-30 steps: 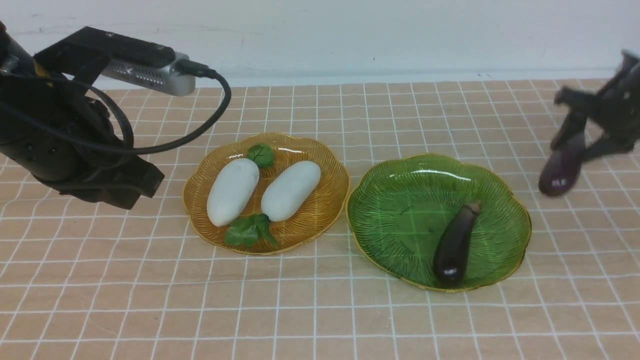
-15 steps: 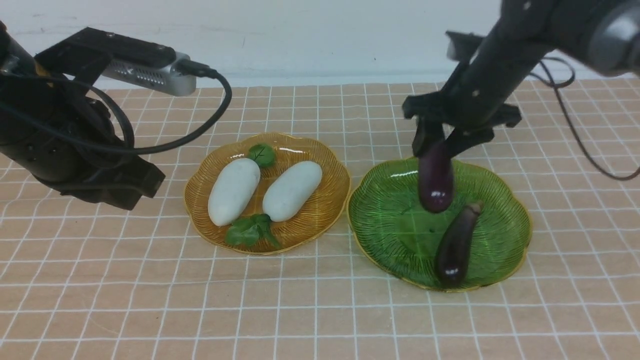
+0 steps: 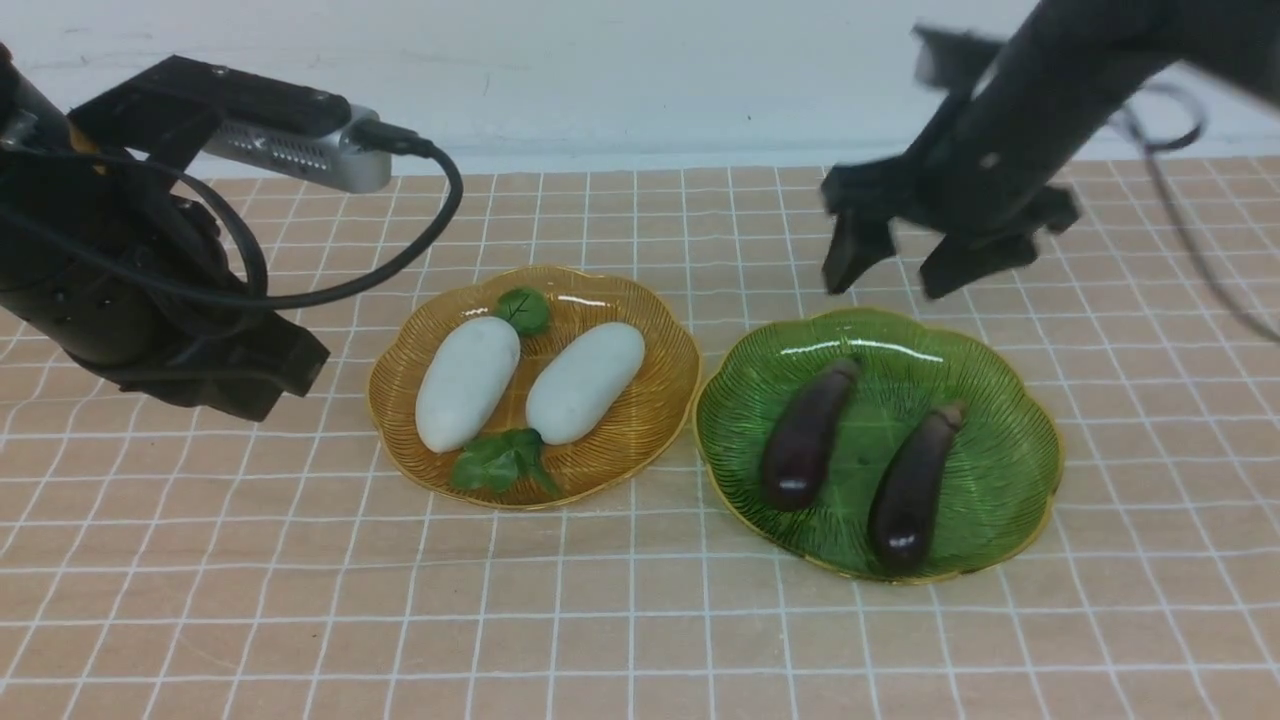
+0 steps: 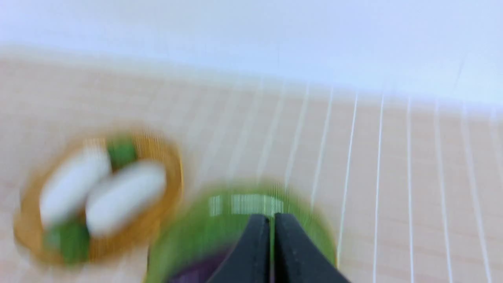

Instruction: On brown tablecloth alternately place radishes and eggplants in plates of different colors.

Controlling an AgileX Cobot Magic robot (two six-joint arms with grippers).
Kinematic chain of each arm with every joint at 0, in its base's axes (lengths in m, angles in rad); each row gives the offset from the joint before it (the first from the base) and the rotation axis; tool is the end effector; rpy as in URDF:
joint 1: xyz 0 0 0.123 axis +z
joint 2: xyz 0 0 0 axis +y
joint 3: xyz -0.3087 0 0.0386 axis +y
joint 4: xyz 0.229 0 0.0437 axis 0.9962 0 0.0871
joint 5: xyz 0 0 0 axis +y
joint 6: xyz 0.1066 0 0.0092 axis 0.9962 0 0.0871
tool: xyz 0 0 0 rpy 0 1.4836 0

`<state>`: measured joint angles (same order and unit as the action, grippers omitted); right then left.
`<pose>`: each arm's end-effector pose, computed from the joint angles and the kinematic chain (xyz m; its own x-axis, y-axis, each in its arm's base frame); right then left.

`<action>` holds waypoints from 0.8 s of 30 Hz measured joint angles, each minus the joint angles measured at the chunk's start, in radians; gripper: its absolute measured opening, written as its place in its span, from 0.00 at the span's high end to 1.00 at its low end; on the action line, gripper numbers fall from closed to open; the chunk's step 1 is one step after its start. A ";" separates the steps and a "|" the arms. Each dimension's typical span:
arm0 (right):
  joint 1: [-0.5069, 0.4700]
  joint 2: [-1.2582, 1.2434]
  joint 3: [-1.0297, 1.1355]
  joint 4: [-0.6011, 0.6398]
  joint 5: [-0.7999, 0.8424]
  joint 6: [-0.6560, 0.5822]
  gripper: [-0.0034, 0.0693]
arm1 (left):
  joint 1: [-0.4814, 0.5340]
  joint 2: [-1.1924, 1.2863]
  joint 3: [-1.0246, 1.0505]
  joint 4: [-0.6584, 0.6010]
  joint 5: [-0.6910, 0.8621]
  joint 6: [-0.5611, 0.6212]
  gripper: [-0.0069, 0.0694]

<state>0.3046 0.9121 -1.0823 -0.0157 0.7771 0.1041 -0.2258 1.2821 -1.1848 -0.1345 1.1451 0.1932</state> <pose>0.1460 0.0447 0.4194 -0.4986 -0.0595 -0.8648 -0.2456 0.9665 0.0751 0.2158 -0.0630 0.3541 -0.8448 0.3335 -0.4183 0.3900 0.9192 -0.0548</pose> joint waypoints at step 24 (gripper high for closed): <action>0.000 -0.922 0.727 -0.158 -0.567 0.050 0.97 | -0.002 -0.555 0.303 -0.208 -0.347 0.158 0.91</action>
<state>0.3046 -0.0102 -0.3555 -0.1738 0.2103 0.1544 -0.2277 0.7269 -0.8819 -0.3429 0.7980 0.3517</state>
